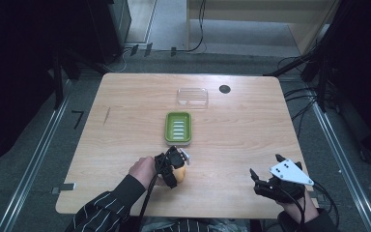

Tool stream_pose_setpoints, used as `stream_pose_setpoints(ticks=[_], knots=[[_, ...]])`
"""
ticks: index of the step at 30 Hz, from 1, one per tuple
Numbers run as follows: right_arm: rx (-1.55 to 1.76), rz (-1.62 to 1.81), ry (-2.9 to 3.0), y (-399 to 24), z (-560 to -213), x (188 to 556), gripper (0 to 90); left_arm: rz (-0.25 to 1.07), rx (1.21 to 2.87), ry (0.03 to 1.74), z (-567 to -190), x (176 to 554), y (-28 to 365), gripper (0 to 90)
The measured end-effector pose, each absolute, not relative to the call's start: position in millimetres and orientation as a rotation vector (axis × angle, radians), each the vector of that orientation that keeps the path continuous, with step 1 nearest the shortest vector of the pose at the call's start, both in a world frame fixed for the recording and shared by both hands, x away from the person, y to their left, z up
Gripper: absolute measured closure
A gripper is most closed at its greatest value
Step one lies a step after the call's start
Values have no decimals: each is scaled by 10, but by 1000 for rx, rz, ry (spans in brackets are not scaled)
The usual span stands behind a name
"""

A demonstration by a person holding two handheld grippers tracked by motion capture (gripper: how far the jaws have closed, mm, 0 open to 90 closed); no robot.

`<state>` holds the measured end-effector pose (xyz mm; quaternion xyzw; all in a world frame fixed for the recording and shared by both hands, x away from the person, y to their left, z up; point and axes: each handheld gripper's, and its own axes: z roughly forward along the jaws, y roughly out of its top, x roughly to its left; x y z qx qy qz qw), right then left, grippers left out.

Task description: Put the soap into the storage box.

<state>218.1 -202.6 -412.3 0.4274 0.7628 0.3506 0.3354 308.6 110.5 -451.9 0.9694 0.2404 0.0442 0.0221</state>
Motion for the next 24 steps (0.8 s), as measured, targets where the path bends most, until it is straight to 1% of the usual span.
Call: stream_pose_setpoints(ticks=[24], knots=[[1113,914,1992,-2025,-4123,2178,137,152,2989,728,-4329,3050,1170,394]])
